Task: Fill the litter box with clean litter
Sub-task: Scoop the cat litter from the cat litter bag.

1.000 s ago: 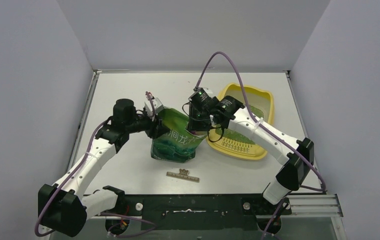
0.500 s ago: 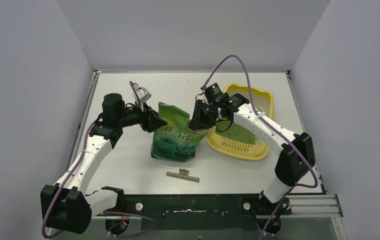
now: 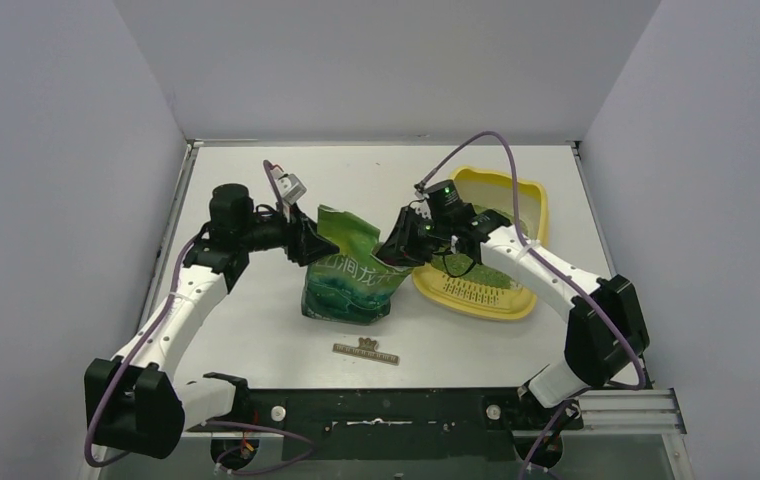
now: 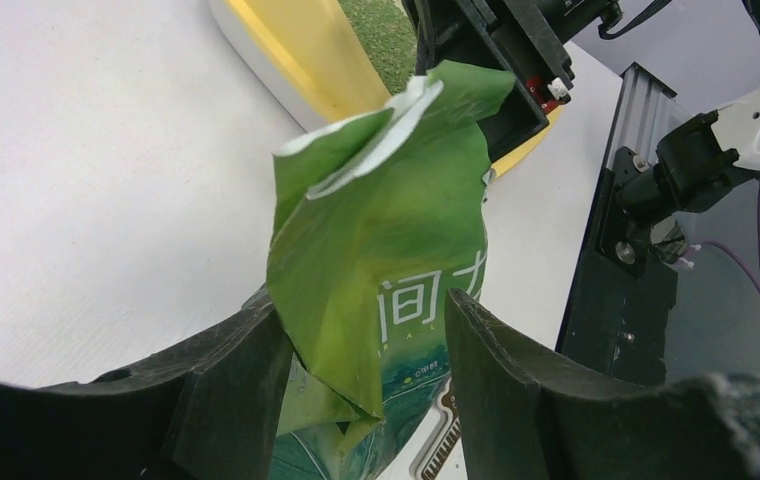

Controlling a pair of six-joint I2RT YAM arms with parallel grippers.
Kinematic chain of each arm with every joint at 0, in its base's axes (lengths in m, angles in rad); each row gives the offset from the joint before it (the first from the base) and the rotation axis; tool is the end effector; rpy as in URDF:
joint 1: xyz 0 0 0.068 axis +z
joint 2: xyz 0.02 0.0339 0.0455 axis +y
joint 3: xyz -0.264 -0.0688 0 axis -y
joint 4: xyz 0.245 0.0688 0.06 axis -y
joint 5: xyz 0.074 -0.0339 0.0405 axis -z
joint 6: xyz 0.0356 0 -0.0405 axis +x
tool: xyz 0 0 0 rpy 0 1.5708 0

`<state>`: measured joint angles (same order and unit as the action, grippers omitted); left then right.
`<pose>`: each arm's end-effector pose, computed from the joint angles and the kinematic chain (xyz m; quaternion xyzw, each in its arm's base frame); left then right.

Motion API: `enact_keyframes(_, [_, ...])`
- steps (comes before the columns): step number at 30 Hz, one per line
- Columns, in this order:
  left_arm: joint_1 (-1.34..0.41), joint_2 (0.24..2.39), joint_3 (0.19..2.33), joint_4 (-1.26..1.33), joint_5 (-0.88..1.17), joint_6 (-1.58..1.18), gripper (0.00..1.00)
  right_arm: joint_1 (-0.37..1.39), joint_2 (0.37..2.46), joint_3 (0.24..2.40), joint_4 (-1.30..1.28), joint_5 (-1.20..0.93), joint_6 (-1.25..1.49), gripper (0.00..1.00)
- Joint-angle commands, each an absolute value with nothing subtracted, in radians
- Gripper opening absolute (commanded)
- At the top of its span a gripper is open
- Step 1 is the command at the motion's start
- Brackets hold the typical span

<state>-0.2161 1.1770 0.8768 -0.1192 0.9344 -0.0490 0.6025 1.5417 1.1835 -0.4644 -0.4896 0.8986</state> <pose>0.2453 -0.0832 0.3034 0.3068 0.7258 -0.4387 0.4319 0.2661 0.2034 0.2704 0.0456 0.9063 0.4068 0.1054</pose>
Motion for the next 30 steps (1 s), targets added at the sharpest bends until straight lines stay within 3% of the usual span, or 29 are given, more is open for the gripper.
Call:
enact_keyframes(1, [-0.223,1.203,0.914,-0.069,0.974,-0.071,0.53,0.611,1.501,1.179,-0.268,-0.661,0.992,0.0])
enact_keyframes(10, [-0.225,1.2,0.899,-0.034,0.918,-0.073,0.49,0.589,1.447,1.115,-0.128,-0.689,1.081,0.0])
enact_keyframes(15, [-0.227,1.208,0.892,-0.015,0.957,-0.091,0.28,0.555,1.424,1.084,-0.092,-0.738,1.109,0.0])
enact_keyframes(17, [-0.227,1.21,0.887,0.011,0.968,-0.09,0.17,0.543,1.414,1.059,-0.06,-0.751,1.132,0.0])
enact_keyframes(19, [-0.224,1.208,0.886,0.023,0.982,-0.075,0.0,0.531,1.403,1.032,-0.019,-0.762,1.159,0.0])
enact_keyframes(24, [-0.216,1.181,0.864,0.044,1.013,-0.052,0.0,0.477,1.38,0.954,0.114,-0.804,1.239,0.0])
enact_keyframes(30, [-0.216,1.123,0.822,0.032,1.02,0.016,0.0,0.401,1.349,0.927,0.09,-0.866,1.226,0.0])
